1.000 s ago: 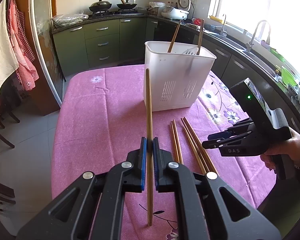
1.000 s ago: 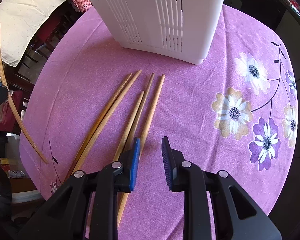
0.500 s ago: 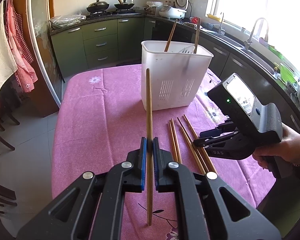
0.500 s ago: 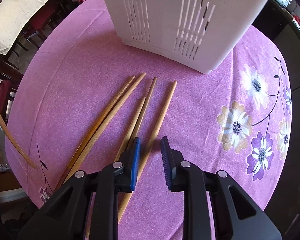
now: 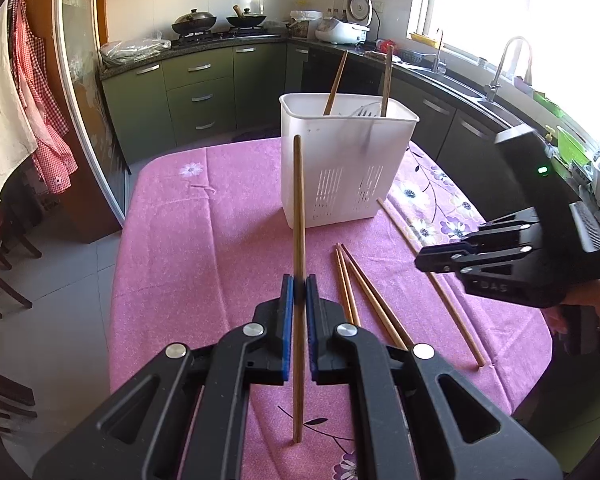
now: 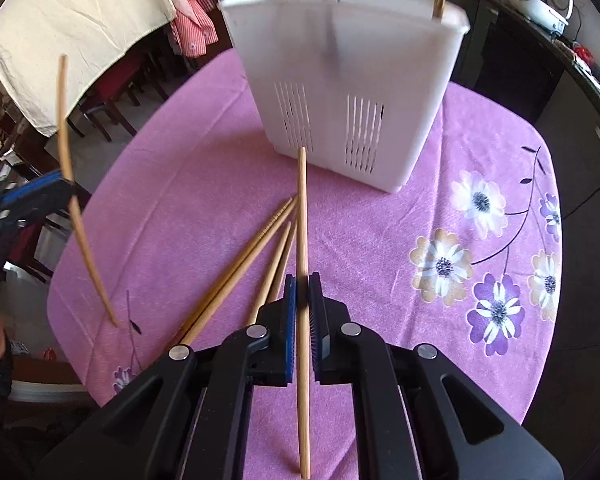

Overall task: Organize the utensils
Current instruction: 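Lift the chopstick upright with the left gripper while the right gripper grasps another chopstick, then carry both upright chopsticks over the white holder with both grippers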

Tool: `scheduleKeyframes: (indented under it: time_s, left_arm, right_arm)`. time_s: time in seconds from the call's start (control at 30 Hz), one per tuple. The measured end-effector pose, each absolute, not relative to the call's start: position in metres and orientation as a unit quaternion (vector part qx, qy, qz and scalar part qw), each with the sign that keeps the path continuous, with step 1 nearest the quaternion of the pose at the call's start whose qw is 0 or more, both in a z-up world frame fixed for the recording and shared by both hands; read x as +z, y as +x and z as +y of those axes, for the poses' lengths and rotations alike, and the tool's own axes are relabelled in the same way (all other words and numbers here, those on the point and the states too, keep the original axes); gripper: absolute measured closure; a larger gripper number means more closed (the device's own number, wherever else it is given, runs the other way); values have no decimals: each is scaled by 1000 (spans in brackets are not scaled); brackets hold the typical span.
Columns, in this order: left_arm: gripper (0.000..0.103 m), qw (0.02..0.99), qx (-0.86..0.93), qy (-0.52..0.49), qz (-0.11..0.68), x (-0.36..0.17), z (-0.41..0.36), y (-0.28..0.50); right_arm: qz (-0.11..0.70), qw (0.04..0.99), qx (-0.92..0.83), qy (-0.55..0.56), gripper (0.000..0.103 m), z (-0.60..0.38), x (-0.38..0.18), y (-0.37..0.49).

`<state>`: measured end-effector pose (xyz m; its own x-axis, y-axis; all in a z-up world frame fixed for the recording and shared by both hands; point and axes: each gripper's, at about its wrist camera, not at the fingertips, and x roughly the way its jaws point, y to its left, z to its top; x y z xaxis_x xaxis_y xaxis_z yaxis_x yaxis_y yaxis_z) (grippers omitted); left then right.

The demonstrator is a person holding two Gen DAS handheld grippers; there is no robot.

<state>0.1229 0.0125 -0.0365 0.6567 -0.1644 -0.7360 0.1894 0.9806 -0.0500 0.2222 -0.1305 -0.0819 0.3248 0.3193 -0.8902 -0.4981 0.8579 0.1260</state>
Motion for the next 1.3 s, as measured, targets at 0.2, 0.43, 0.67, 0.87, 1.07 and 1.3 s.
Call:
scheduleKeyframes:
  time_s: [0.2, 0.43, 0.67, 0.87, 1.07, 1.3]
  left_arm:
    - [97, 915, -104, 29, 390, -27, 9, 110]
    - [97, 913, -119, 23, 390, -16, 10, 101]
    - [97, 917, -117, 32, 379, -4, 7, 97]
    - [97, 919, -119, 38, 374, 2, 3, 99]
    - [97, 920, -128, 35, 369, 17, -1, 108]
    - [97, 938, -134, 31, 318, 79, -4, 126]
  right_arm:
    - [466, 835, 285, -64, 96, -156, -37, 169]
    - [420, 854, 302, -54, 96, -162, -12, 124]
    - [409, 859, 305, -46, 96, -165, -9, 119]
    - [406, 859, 308, -43, 96, -165, -8, 127]
    - [389, 866, 312, -40, 96, -164, 13, 138]
    - [341, 887, 312, -20, 96, -172, 78, 166]
